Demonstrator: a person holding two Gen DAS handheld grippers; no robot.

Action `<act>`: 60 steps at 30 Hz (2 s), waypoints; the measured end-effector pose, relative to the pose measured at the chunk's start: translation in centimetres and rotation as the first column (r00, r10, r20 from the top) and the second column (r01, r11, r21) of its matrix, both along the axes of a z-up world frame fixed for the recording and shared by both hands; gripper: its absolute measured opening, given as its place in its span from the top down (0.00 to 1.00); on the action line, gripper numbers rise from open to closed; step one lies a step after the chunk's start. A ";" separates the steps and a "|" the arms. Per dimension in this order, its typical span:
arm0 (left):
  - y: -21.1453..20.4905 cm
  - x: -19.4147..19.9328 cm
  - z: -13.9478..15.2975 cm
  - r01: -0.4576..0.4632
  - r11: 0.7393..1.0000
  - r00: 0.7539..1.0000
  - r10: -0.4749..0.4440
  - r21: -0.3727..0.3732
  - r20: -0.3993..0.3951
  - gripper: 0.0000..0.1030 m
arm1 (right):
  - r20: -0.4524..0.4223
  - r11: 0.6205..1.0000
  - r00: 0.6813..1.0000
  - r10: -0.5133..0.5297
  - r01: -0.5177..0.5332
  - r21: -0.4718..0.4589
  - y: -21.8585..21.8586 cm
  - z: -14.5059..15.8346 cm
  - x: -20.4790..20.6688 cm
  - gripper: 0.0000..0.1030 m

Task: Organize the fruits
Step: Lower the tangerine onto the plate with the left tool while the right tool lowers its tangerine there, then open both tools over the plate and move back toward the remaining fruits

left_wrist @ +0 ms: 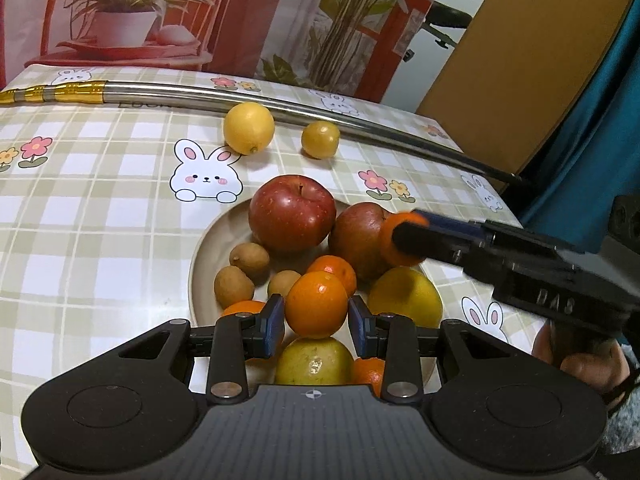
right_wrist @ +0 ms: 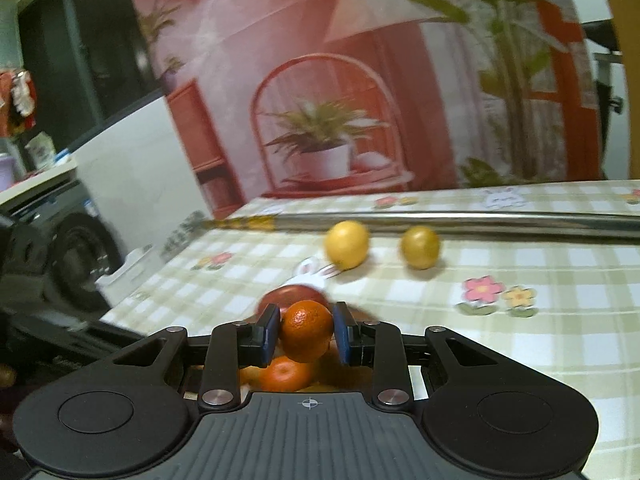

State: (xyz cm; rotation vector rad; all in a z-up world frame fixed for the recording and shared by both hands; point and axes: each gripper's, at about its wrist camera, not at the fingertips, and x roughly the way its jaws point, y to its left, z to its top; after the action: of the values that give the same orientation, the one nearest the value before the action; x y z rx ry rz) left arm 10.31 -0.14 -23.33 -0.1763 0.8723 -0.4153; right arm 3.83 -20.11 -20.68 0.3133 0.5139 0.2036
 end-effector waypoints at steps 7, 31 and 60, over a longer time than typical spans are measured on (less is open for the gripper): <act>0.6 -0.4 -0.1 -0.021 0.999 1.000 0.021 -0.038 0.004 0.64 | -0.026 0.999 0.999 0.042 -0.043 -0.018 2.2 -0.1 -0.3 0.74; 4.2 -2.7 1.8 -0.170 0.984 0.981 0.175 -0.062 0.087 0.59 | -0.094 0.996 0.995 0.045 -0.053 -0.076 4.0 -0.5 -1.1 0.74; 5.8 -3.3 1.9 -0.251 0.966 0.964 0.255 -0.062 0.073 0.59 | -0.111 0.984 0.992 0.058 -0.076 -0.164 5.6 -0.5 -1.1 0.73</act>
State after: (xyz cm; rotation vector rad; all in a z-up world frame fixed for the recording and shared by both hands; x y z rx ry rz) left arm 7.03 5.71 -21.47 -0.3133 0.7488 -0.2045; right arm 2.69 -14.50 -21.20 0.1427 0.6434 0.2080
